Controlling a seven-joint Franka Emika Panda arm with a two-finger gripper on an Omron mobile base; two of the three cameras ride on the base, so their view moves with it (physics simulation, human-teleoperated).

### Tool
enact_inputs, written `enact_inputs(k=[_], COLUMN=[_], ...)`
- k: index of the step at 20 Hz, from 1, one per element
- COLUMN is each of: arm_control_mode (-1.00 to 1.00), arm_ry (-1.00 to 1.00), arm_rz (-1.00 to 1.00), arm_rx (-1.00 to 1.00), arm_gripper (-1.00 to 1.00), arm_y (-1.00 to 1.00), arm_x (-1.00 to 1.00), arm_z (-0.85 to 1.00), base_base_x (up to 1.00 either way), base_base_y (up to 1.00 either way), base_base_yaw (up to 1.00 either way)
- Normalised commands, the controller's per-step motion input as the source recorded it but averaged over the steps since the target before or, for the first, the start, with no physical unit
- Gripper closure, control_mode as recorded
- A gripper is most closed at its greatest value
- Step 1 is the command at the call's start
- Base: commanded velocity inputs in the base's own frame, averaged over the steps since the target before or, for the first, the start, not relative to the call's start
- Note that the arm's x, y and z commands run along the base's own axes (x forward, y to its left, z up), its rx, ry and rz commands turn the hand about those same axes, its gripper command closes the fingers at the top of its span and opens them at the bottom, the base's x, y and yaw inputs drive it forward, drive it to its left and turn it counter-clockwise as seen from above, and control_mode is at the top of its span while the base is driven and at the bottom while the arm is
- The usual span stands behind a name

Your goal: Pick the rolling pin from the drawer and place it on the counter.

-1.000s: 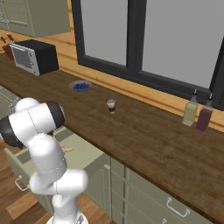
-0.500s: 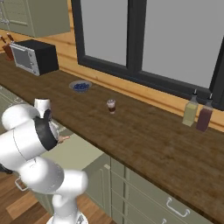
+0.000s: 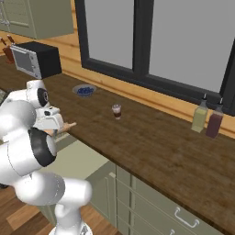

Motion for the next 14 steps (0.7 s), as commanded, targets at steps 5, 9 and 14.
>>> enact_inputs(k=[5, 9, 14], arm_control_mode=[-1.00, -1.00, -1.00], arm_ry=[-0.04, -0.05, -0.10], arm_rz=[0.00, 0.00, 0.00], arm_rx=[-0.06, 0.06, 0.02], arm_gripper=[1.00, 1.00, 1.00], arm_y=[-0.96, -1.00, -0.99], arm_x=[0.29, 0.74, 0.58], arm_z=[0.20, -0.05, -0.19], base_base_x=[0.00, 0.00, 0.00], base_base_y=[0.00, 0.00, 0.00], base_base_yaw=[0.00, 0.00, 0.00])
